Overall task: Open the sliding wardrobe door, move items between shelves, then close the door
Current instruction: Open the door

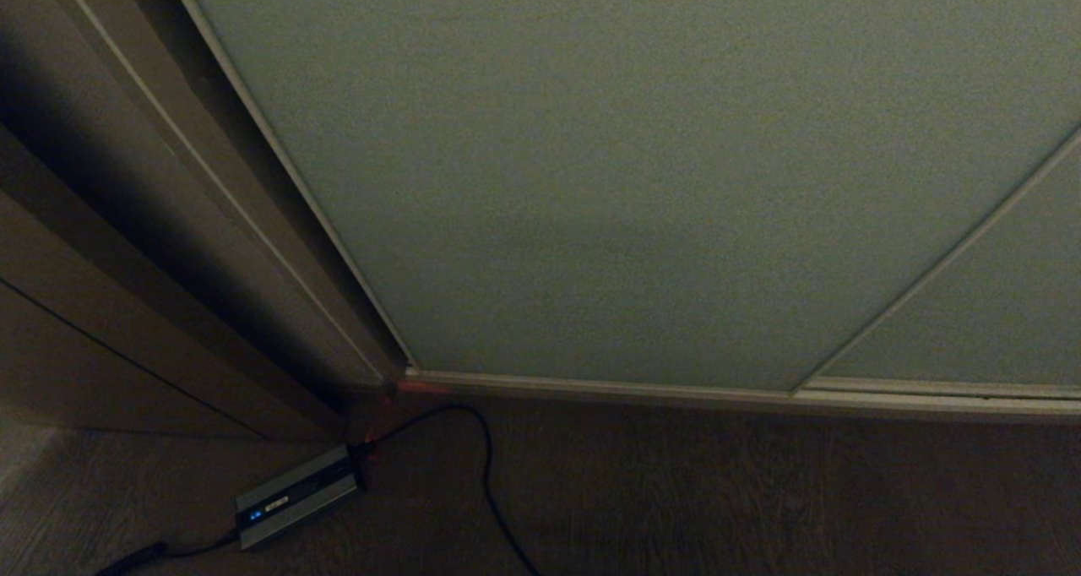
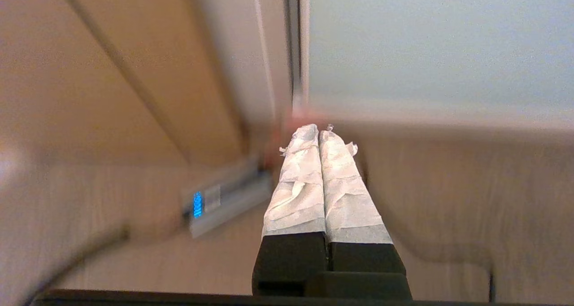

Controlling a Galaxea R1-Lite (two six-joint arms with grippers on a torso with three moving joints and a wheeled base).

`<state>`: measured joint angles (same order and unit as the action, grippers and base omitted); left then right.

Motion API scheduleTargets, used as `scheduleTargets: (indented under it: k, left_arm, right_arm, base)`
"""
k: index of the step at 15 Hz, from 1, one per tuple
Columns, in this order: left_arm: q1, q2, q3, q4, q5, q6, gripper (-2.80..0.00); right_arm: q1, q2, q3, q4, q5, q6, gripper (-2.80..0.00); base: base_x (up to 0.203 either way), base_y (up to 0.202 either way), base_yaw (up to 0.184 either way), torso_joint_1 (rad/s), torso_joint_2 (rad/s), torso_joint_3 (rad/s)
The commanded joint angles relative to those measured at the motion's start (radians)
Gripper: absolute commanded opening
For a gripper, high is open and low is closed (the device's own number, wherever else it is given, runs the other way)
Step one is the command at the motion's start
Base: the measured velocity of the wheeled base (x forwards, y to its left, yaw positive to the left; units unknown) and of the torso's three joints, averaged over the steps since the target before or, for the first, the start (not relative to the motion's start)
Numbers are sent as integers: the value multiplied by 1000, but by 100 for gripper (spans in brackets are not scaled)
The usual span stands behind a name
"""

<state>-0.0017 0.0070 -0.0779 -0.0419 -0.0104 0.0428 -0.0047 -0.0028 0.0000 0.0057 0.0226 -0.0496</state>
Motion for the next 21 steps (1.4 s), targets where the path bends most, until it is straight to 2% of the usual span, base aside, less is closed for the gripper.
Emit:
scheduleTargets:
  k: [1, 3, 7, 9, 12, 13, 17, 21]
  left_arm:
    - [0, 62, -139, -20, -2, -4, -280]
    - [1, 175, -261, -105, 0, -3, -280]
    - [5, 494, -445, -466, 58, -1, -280]
    - [6, 626, -528, -580, 97, -5, -280]
    - [6, 784, -580, -792, 174, 0, -280]
    - [6, 832, -602, -831, 192, 5, -280]
    - [4, 994, -742, -859, 225, 6, -280]
    - [8, 1087, -921, -721, 227, -60, -280]
  right_arm:
    - [0, 3, 3, 0, 0, 0, -280]
    - [0, 3, 3, 0, 0, -1, -280]
    - [0, 3, 3, 0, 0, 0, -280]
    - [0, 3, 3, 0, 0, -1, -280]
    - [0, 3, 3, 0, 0, -1, -280]
    - [0, 2, 3, 0, 0, -1, -280]
    - [0, 3, 3, 0, 0, -1, -280]
    - [0, 3, 3, 0, 0, 0, -280]
  base:
    - [0, 0, 0, 0, 0, 0]
    - [0, 0, 0, 0, 0, 0]
    - [0, 0, 0, 0, 0, 0]
    - [0, 0, 0, 0, 0, 0]
    - [0, 0, 0, 0, 0, 0]
    - [0, 0, 0, 0, 0, 0]
    - [0, 0, 0, 0, 0, 0]
    - [0, 0, 0, 0, 0, 0]
